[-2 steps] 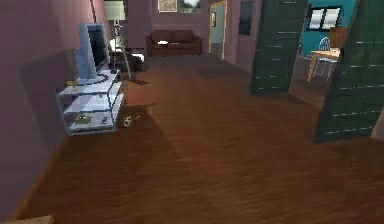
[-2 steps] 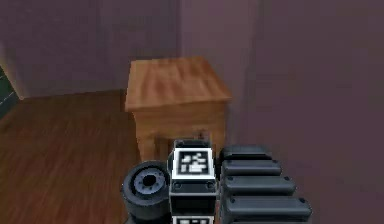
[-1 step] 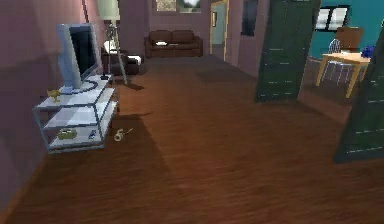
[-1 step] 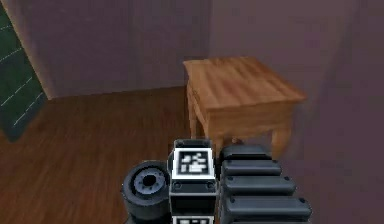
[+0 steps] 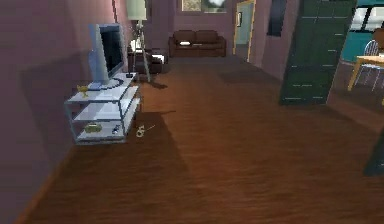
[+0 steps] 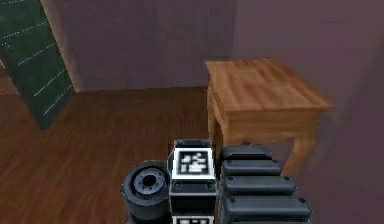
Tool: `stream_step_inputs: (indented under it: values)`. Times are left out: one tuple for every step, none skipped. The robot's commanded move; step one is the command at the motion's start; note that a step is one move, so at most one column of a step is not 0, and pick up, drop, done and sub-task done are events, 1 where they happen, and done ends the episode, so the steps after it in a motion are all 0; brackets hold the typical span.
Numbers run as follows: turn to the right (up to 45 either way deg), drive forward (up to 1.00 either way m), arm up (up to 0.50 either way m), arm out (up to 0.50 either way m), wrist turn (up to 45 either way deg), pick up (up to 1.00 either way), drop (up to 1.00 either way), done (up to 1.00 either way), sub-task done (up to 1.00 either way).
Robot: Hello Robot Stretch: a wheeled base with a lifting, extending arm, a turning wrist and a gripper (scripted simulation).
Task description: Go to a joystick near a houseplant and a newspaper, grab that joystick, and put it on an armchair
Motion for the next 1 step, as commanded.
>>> stream_step_inputs:
  values:
    - [0.0, 1.00, 0.00, 0.00, 0.0, 0.00, 0.00, 0.00, 0.00]
